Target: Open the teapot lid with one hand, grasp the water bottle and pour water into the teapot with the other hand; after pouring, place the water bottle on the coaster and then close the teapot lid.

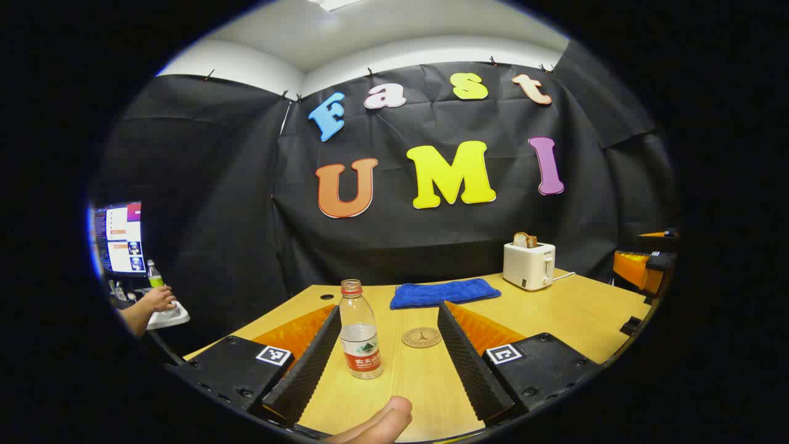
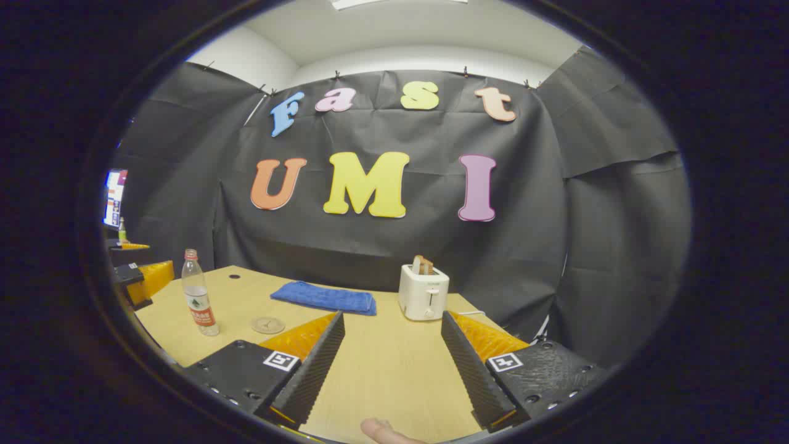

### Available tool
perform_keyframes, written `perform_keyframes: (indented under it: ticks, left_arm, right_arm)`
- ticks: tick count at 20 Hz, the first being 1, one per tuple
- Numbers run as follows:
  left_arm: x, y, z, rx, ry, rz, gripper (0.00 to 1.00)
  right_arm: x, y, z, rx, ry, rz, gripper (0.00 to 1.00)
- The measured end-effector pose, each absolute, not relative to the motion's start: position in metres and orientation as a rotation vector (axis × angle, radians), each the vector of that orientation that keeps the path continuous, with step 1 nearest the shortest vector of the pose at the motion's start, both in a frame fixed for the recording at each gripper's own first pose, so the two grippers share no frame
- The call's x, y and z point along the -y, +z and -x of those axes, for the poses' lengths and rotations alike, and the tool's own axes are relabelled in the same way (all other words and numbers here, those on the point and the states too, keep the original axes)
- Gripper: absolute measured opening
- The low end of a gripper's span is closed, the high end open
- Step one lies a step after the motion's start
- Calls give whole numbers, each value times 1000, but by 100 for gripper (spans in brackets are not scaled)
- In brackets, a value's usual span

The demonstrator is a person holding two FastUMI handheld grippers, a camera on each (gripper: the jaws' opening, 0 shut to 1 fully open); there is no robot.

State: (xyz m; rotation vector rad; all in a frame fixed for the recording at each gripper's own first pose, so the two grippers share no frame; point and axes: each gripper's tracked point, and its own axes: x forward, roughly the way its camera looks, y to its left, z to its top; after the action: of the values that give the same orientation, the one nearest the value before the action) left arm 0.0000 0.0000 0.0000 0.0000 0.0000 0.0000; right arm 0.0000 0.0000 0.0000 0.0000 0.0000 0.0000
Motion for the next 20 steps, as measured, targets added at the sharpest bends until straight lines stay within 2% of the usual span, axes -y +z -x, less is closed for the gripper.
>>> perform_keyframes:
  ticks: [5, 10, 12, 15, 20]
  left_arm:
    - [1, -14, -1, -46, -45, 54, 99]
    - [-12, -25, -7, -70, -20, 27, 98]
    - [-15, -29, -8, -84, -14, 27, 98]
    - [-15, -32, -7, -93, -16, 18, 98]
    - [-14, -40, -13, -108, -26, 30, 98]
  right_arm:
    - [-5, -14, -7, -20, 10, -28, 97]
    - [1, -34, -22, -76, -7, -64, 95]
    - [2, -34, -21, -71, -14, -50, 98]
    - [-2, -32, -20, -55, -19, 0, 95]
    - [-38, -43, -30, -44, 44, 31, 97]
